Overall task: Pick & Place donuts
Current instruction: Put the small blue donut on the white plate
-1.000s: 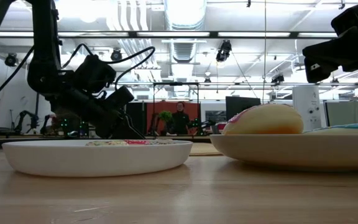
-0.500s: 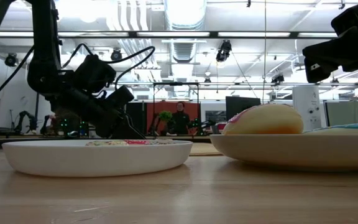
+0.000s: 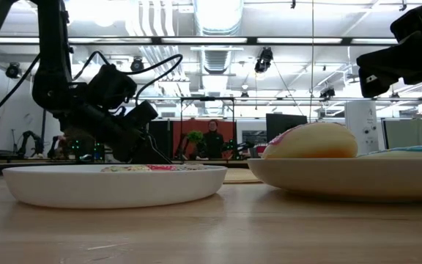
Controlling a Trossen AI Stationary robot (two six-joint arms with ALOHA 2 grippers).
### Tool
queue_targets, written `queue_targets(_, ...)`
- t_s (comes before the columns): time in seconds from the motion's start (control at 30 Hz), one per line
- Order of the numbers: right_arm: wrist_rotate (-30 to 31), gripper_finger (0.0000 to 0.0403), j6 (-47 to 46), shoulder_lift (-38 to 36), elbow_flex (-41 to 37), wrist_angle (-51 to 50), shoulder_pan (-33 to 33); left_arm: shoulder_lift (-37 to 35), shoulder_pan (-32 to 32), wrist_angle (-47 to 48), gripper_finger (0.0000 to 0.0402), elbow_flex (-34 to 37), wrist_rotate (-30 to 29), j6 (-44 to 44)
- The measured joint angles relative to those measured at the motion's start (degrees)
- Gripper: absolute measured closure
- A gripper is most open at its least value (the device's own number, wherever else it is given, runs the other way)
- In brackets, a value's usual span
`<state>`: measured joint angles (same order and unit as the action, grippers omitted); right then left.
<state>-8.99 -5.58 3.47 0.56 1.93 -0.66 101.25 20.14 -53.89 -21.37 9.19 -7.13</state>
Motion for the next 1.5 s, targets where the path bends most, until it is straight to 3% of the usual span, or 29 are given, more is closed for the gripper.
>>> queue_targets(0.9,0.0,0.0394,-0.2,0.0,0.0,0.0,0.0,-1.5,0.0,-0.1,0.0215,-0.5,0.2,-0.5)
queue_targets(1.27,0.0,0.0394,-0.2,0.0,0.0,0.0,0.0,-8.7,-0.5,5.5,0.0216,-0.4,0.2,-0.7)
queue_targets(1.5,0.0,0.0394,-0.1,0.0,0.0,0.0,0.0,-14.9,-4.4,12.2,0.0216,-0.5,0.2,-0.7)
